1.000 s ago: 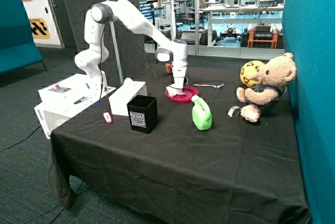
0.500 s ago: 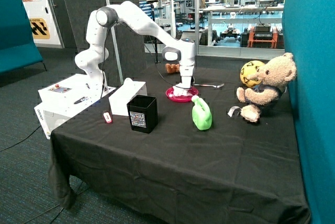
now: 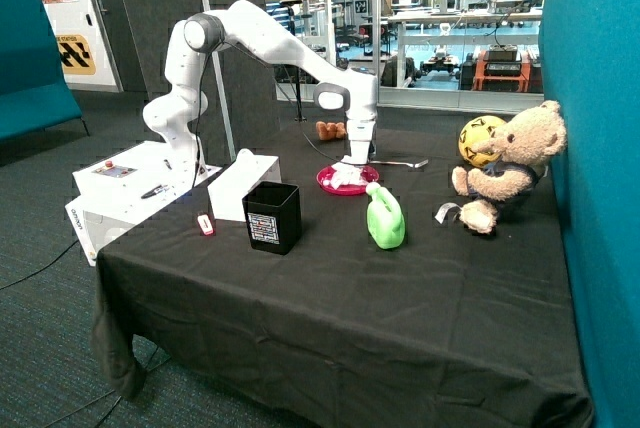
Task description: Dry the plate
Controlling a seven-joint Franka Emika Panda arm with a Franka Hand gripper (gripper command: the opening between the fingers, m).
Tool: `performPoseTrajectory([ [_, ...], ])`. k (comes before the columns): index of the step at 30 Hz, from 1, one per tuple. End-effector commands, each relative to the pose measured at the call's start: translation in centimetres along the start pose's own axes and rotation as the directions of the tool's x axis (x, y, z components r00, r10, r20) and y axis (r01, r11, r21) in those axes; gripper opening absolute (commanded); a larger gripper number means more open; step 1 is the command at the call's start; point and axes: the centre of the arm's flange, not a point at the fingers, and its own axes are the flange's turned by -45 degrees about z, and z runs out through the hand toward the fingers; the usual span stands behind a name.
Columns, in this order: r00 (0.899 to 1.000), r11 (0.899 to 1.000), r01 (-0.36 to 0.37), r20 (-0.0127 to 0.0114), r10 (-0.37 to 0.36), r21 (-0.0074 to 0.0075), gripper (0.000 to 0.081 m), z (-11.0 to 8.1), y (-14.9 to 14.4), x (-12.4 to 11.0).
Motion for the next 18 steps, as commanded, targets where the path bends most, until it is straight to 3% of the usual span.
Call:
performPoseTrajectory([
  [1,1.0,1.0,0.004,-0.0041,-0.004,0.0066,0.0,-2.1,0.8,-0.9],
  [18,1.0,1.0,0.03,-0.0043,-0.03,0.0065,0.0,-5.9,1.2,-3.1],
])
